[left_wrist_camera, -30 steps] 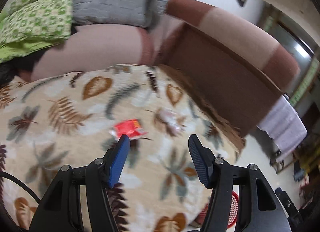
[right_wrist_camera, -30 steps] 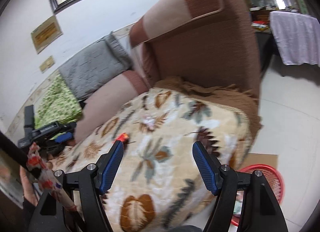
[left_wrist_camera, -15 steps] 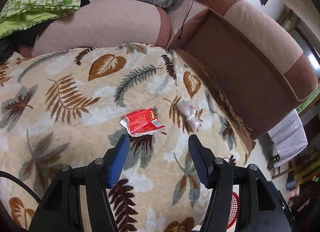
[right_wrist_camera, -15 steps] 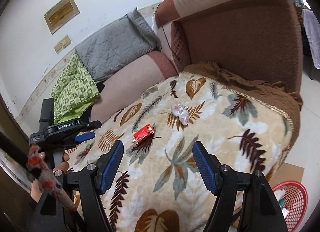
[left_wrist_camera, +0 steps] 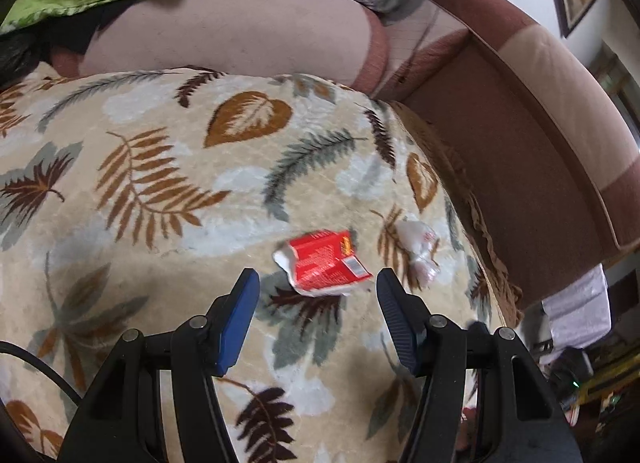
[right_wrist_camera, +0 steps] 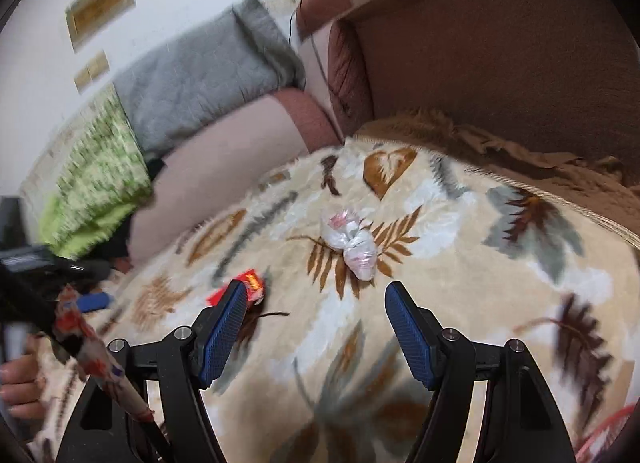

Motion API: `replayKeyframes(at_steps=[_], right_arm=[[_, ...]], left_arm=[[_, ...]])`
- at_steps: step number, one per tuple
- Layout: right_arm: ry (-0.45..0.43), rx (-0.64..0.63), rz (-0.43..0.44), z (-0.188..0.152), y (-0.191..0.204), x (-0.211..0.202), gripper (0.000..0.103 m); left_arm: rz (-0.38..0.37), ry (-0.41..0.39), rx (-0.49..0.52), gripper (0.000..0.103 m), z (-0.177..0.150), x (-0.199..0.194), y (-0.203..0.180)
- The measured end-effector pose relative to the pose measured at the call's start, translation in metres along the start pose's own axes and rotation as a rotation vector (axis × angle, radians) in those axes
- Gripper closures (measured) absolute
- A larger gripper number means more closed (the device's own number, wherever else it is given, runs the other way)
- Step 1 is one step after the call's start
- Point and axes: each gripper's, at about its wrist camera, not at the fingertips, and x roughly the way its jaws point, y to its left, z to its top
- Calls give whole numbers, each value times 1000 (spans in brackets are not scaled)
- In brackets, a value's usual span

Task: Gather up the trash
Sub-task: 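Move both tools back over the red wrapper and clear plastic bag on the blanket, then grasp the clear plastic bag with the right tool while the left tool grasps the red wrapper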

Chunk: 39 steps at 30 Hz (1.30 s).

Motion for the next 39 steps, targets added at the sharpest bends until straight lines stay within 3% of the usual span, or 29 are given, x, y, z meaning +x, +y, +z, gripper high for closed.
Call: replayKeyframes(at_steps=[7, 12, 19, 26, 35, 36, 39], right_arm=[[-22, -52, -32, 5, 13, 75, 27], [-82, -43, -22, 16, 14, 89, 27], [-53, -103, 7, 23, 26, 116, 27], [-19, -27, -11, 21, 8, 125, 33], [-38, -13, -29, 20, 4, 120, 36], [-58, -7, -39, 19, 3, 115, 42], [-188, 42, -69, 17, -8, 86, 42]], left_arm=[[-26, 24, -90, 43, 10, 9, 21], [11, 27, -74, 43, 14, 21, 26], [28, 60, -85, 43, 14, 39, 33], [40, 72, -86, 43, 12, 45, 37], [36, 78, -92, 43, 12, 46, 37], [35, 79, -94, 43, 12, 47, 37], [34, 79, -91, 43, 12, 47, 38]])
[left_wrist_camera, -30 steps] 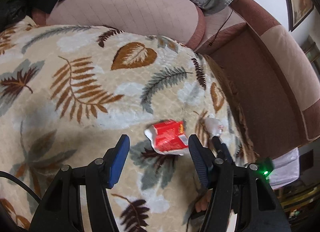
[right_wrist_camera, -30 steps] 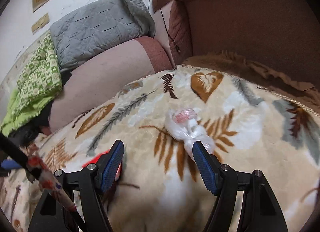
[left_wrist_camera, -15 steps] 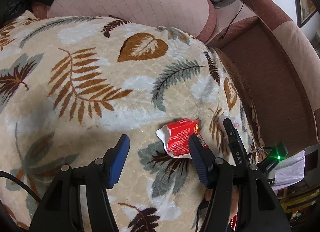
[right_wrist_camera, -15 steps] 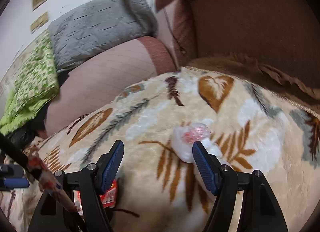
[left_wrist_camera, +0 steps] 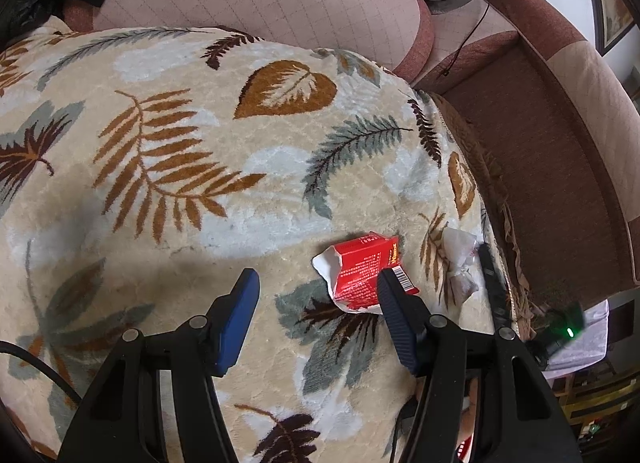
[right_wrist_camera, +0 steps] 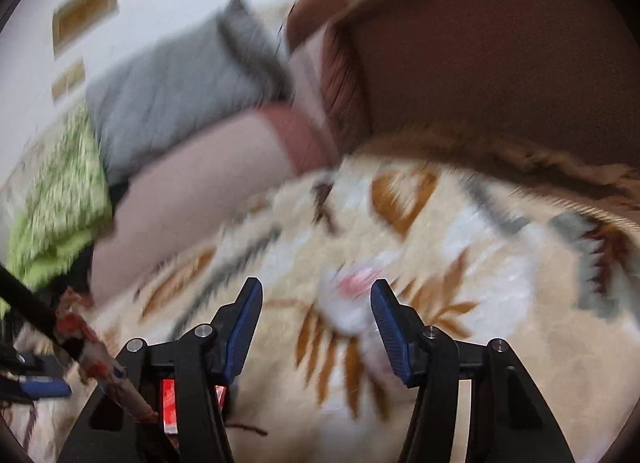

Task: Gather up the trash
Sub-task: 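Grasp the clear plastic bag with the right tool while the left tool grasps the red wrapper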

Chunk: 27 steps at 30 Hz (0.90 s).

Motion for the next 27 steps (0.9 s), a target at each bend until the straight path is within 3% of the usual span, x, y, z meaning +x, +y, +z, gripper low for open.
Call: replayKeyframes(at_steps=[2, 8, 12, 13, 20, 27], right_arm=[[1, 47, -21, 0, -10, 0, 41], [170, 53, -37, -3, -12, 37, 41], [174, 71, -25, -3, -17, 37, 63], [172, 73, -18, -3, -17, 37, 88], [126, 88, 35, -4, -20, 26, 88], [110, 115, 74, -5, -23, 25, 89]], left_arm=[[1, 5, 9, 43, -1, 2, -2], [1, 27, 41, 43, -10, 20, -13], [-47, 70, -6, 43, -12, 38, -10], [-58, 79, -20, 43, -12, 42, -8], [-31, 47, -57, 43, 5, 56, -10], [35, 49, 183, 43, 20, 92, -50]])
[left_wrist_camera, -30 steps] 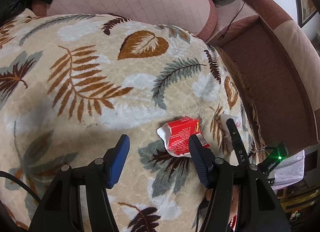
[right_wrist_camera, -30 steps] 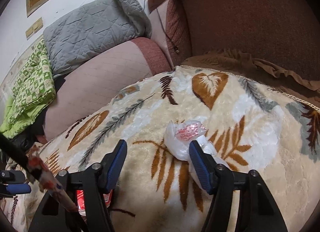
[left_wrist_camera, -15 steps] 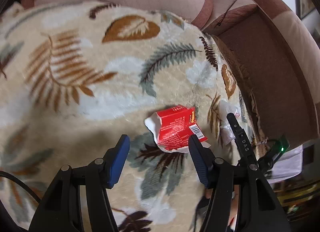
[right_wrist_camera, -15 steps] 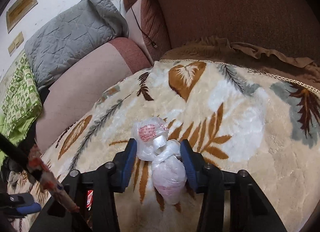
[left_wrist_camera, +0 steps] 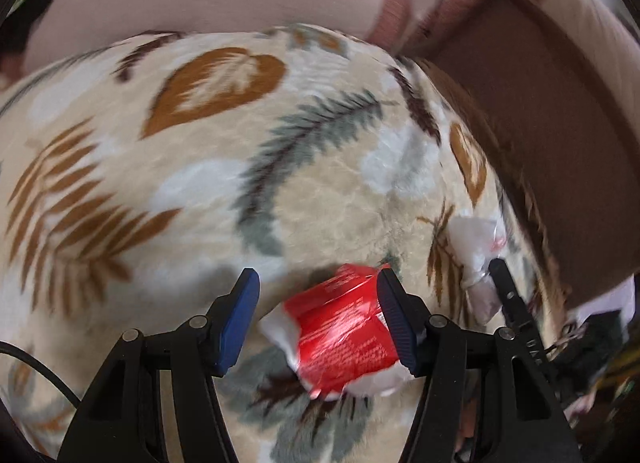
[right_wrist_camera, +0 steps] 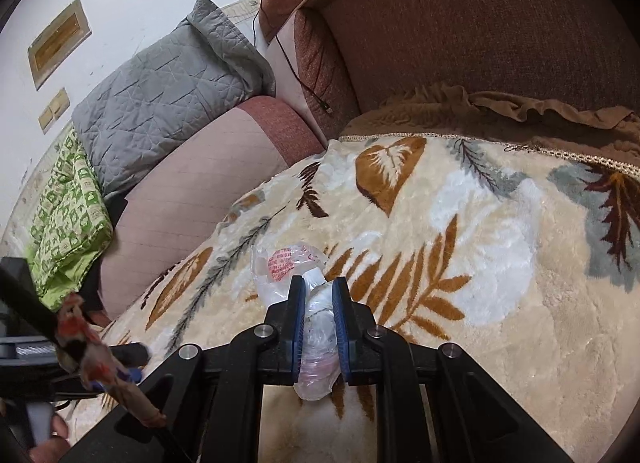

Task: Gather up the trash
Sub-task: 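Grasp the clear plastic bag with the right tool while the left tool grasps the red wrapper, then carry the red wrapper and plastic bag toward the red basket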

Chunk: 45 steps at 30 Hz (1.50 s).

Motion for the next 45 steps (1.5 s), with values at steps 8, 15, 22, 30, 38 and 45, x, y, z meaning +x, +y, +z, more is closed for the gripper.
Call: replayKeyframes(at_steps=[8, 15, 22, 30, 38, 45], right_arm=[[4, 25, 18, 0, -4, 2, 88], [0, 38, 30, -2, -9, 1, 88], [-13, 47, 52, -1, -9, -4, 88], [-5, 94, 97, -1, -16, -4, 88], [8, 95, 108, -1, -14, -5, 88], [-13, 123, 77, -7, -8, -41, 88]], left_arm=[[-16, 136, 137, 68, -24, 23, -17], [22, 118, 173, 87, -39, 11, -28], [57, 5, 94, 94, -34, -39, -26], [66, -172, -37, 94, -67, -142, -29], [-71, -208, -35, 94, -78, -172, -45], [-121, -230, -4, 94, -83, -190, -56]])
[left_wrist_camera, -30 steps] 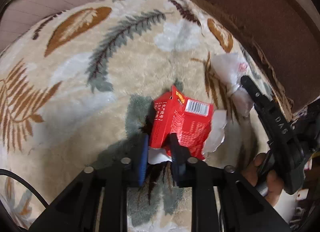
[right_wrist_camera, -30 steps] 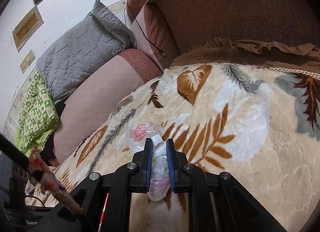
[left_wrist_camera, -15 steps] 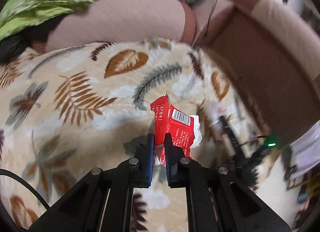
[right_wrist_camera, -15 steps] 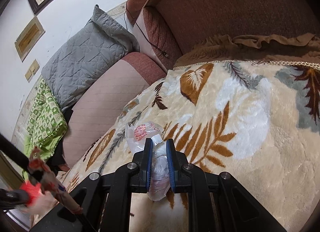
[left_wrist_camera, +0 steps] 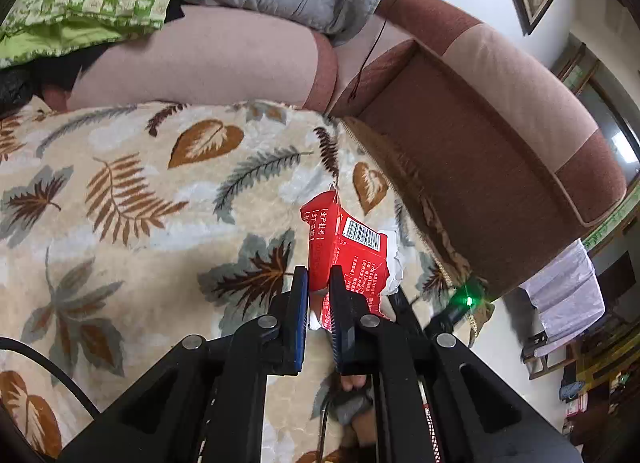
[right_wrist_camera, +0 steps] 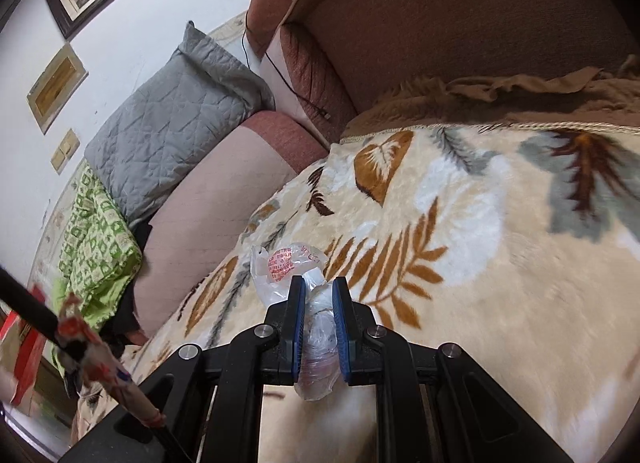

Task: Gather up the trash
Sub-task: 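Carry the red wrapper and plastic bag toward the red basket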

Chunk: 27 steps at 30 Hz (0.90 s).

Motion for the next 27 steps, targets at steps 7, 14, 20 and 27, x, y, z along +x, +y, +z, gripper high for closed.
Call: replayKeyframes(at_steps=[7, 14, 20, 27], right_arm=[[20, -70, -19, -29, 20, -69, 88], [-15, -5, -45, -40, 2, -148, 88], [-69, 27, -86, -33, -12, -217, 88], [-142, 14, -196, -21, -27, -302, 88]], left_arm=[[-26, -5, 8, 94, -4, -9, -4], [-82, 10, 36, 94, -14, -12, -21], [-150, 44, 97, 94, -36, -10, -55], [-267, 104, 166, 93, -70, -4, -100]])
